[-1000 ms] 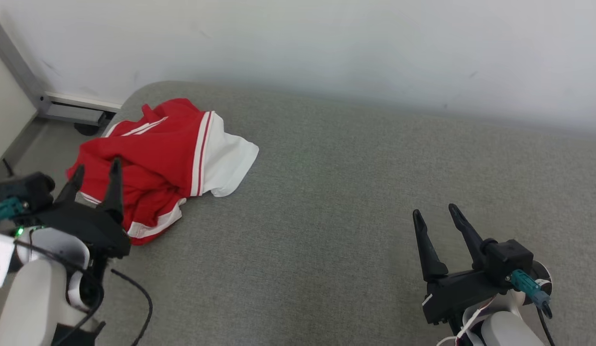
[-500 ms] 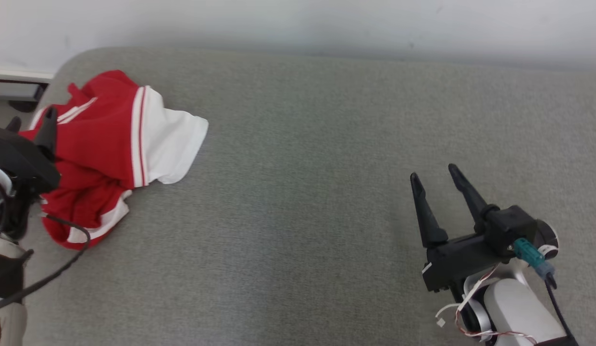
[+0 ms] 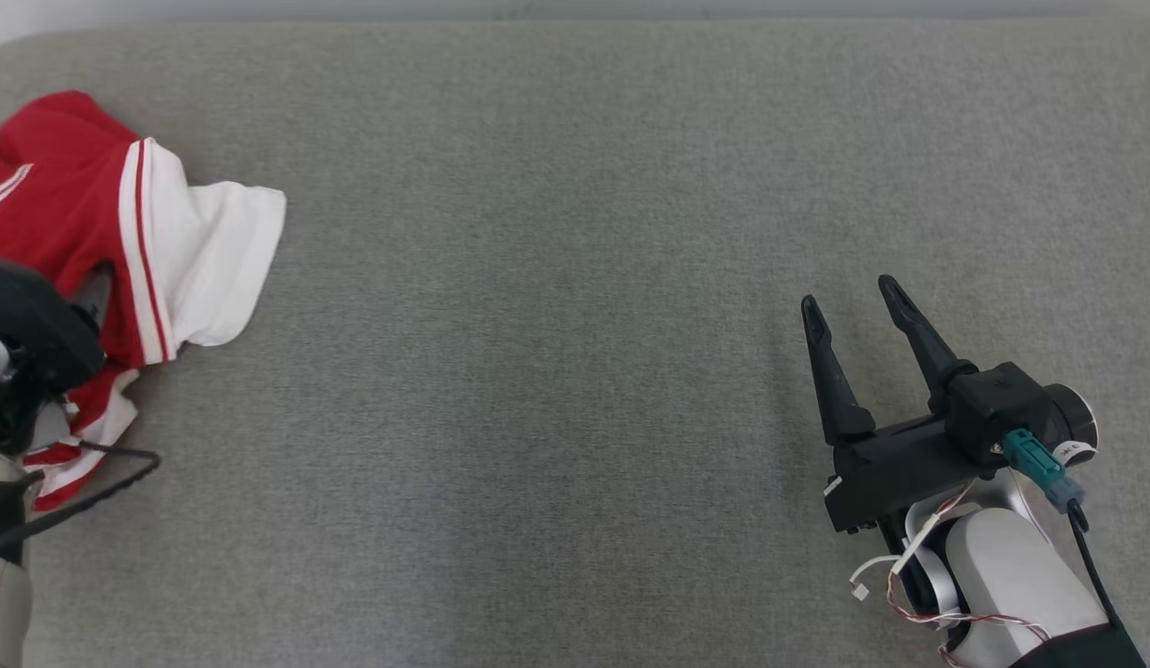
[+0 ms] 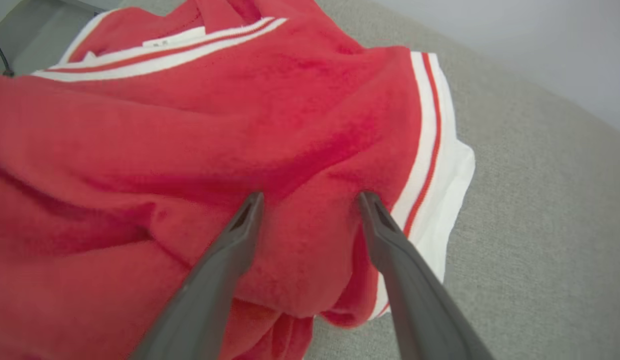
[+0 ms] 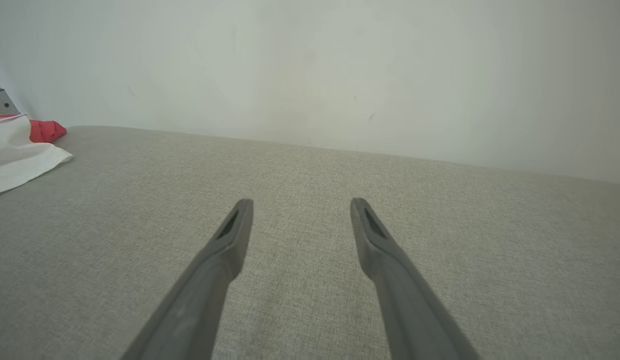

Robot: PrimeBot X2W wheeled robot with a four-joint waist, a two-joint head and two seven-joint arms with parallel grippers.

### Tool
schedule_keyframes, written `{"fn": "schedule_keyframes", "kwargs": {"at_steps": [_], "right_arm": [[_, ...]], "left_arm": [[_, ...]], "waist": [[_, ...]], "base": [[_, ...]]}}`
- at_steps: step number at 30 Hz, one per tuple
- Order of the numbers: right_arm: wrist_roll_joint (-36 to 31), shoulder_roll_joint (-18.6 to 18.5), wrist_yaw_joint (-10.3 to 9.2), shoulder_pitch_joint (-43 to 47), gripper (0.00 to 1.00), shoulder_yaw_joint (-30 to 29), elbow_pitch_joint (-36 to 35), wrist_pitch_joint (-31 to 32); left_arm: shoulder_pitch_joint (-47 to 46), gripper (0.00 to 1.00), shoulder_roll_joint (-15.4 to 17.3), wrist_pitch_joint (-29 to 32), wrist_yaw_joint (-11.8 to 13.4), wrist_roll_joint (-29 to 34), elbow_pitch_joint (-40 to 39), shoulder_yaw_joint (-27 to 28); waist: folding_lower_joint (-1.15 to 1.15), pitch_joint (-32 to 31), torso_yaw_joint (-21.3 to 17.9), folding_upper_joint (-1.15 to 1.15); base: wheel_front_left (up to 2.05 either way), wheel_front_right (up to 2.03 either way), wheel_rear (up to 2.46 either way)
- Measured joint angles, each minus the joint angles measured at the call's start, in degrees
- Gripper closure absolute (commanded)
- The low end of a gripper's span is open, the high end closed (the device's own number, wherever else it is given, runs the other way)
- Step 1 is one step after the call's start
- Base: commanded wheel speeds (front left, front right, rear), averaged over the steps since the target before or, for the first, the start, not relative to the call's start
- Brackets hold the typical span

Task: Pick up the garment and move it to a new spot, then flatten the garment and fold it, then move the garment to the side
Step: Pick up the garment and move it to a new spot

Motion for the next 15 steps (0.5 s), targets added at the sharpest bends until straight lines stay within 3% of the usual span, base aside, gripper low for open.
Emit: {"fn": "schedule_keyframes", "kwargs": {"at_steps": [4,5,6,15], "right_arm": [[-0.42,-0.07,0.00,-0.02,0.00,0.07,-0.32,0.18],[-0.42,-0.13,0.00,-0.02,0.00,0.01,-0.34,0.19],[-0.42,-0.16,0.00,-0.02,0.00,-0.05,-0.40,0.19],[-0.42,-0.59,-0.49,0.05,0.00,-1.11,-0.22,0.15]], "left_arm": [[-0.09,0.00,0.48,1.01,-0.01,1.88,2.22,-1.91],[-0.09,0.55,0.57,1.35,-0.01,2.10,2.90,-2.38],[-0.08,1.00,0.81,1.35,-0.01,2.87,3.21,-3.19],[-3.75,1.00,0.63,0.73,-0.01,4.01,4.76,-5.69]], "waist": [[0.00,1.28,-1.25,0.00],[0.00,1.53,-1.53,0.00],[-0.01,1.76,-1.80,0.00],[-0.01,2.43,-1.71,0.00]], "base": [[0.00,0.00,0.00],[0.00,0.00,0.00],[0.00,0.00,0.00],[0.00,0.00,0.00]]}}
